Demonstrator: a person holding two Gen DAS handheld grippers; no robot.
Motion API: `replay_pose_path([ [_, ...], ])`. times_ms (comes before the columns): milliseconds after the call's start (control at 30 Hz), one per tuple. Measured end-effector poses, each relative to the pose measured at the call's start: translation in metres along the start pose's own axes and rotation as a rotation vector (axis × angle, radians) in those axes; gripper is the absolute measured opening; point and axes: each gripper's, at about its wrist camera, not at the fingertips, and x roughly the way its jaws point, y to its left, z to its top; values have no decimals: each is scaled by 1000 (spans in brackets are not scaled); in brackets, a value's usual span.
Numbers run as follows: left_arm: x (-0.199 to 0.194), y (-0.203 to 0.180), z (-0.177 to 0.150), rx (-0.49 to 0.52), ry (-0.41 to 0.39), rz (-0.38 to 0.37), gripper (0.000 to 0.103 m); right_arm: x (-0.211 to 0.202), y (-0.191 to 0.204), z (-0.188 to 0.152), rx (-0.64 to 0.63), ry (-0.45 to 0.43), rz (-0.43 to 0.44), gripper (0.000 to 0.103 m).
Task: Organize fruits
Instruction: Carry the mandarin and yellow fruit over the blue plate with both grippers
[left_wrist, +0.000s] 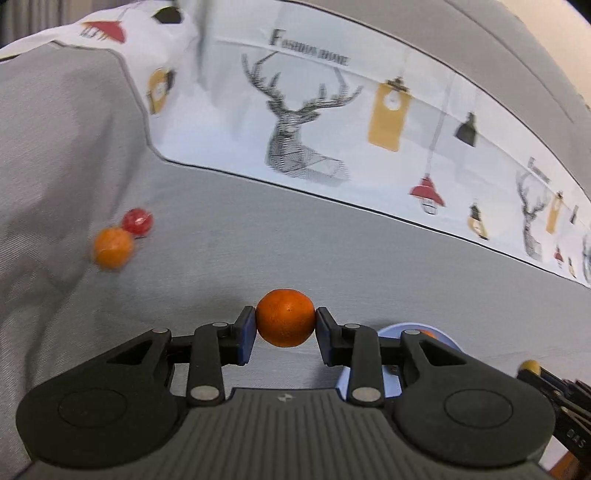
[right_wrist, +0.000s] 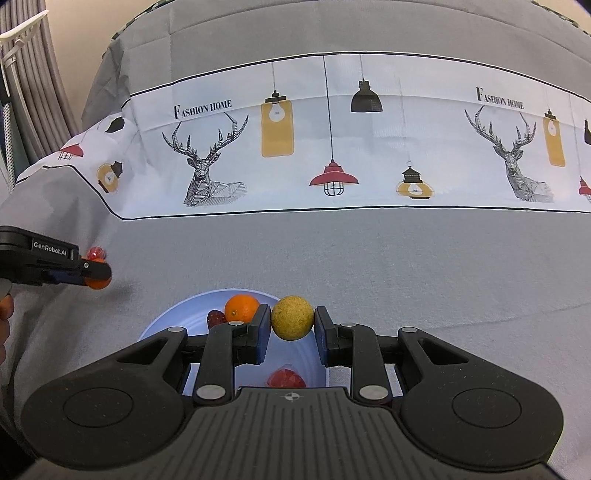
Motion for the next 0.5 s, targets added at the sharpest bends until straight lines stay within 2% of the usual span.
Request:
replay_pose_path([
  [200, -3, -24, -6, 108, -22, -71, 38, 2, 0, 0, -6, 5, -1, 27],
  [500, -4, -64, -26, 317, -45, -138, 38, 6, 9, -1, -30, 0, 1, 27],
])
